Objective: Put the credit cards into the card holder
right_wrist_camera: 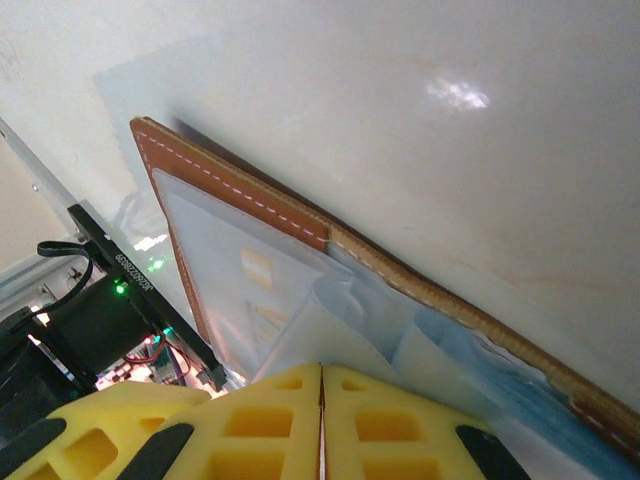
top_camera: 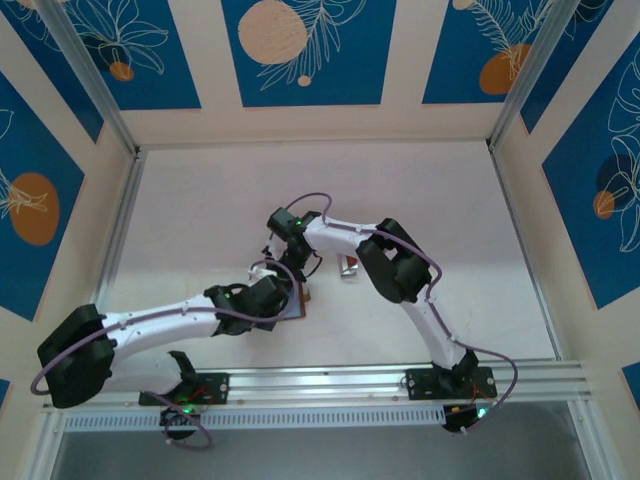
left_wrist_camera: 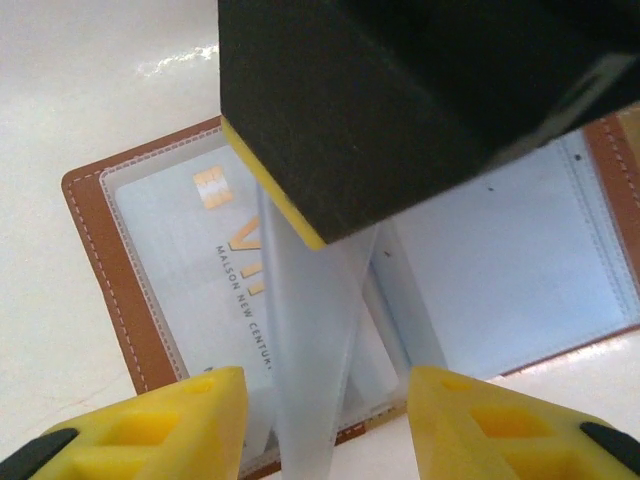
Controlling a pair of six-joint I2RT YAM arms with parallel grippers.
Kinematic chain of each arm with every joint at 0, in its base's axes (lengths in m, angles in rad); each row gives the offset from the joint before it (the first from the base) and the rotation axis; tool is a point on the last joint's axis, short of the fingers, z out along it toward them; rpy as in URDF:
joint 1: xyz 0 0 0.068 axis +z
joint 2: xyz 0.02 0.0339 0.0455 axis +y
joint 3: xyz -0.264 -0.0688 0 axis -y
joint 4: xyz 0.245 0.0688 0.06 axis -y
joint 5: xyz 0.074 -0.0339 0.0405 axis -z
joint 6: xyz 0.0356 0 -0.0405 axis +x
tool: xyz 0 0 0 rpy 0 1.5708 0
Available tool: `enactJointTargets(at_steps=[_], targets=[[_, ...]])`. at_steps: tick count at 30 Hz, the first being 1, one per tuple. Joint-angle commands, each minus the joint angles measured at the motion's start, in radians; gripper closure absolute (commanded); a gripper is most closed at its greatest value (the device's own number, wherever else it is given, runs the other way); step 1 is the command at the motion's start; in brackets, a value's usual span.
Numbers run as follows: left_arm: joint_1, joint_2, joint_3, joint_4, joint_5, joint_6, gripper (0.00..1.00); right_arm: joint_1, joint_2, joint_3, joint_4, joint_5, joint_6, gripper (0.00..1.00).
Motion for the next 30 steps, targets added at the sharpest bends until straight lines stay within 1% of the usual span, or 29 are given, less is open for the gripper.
enactJointTargets(at_steps=[1, 3, 6, 9, 12, 17, 20, 23, 28, 30], targets=[[-0.013, -0.066, -0.050, 0.017, -0.031, -0.006, 0.55, 0.006, 0.038, 0.018, -0.017, -0.017, 0.004, 0.90], [-0.013, -0.085, -0.069, 0.015, -0.037, -0.012, 0.55, 0.005, 0.042, 0.019, -0.017, -0.023, 0.003, 0.90], [-0.015, -0.074, -0.081, 0.015, -0.043, -0.018, 0.55, 0.005, 0.048, 0.025, -0.019, -0.040, 0.004, 0.90], [-0.034, -0.069, -0.113, 0.072, -0.044, -0.011, 0.54, 0.003, 0.057, 0.041, -0.032, -0.051, 0.000, 0.89], [-0.058, -0.071, -0.136, 0.114, -0.069, -0.003, 0.52, 0.003, 0.058, 0.046, -0.043, -0.055, -0.005, 0.89], [-0.063, -0.026, -0.137, 0.119, -0.092, -0.006, 0.52, 0.002, 0.060, 0.043, -0.043, -0.070, -0.006, 0.89], [-0.064, 0.002, -0.137, 0.107, -0.117, -0.033, 0.53, 0.002, 0.060, 0.041, -0.040, -0.074, -0.003, 0.89], [-0.068, 0.012, -0.139, 0.103, -0.142, -0.051, 0.57, 0.003, 0.057, 0.040, -0.040, -0.078, -0.003, 0.89], [-0.073, 0.003, -0.142, 0.084, -0.167, -0.073, 0.69, 0.002, 0.048, 0.041, -0.053, -0.072, -0.013, 0.88], [-0.072, 0.000, -0.144, 0.081, -0.167, -0.079, 0.71, 0.001, 0.044, 0.043, -0.058, -0.067, -0.018, 0.88]])
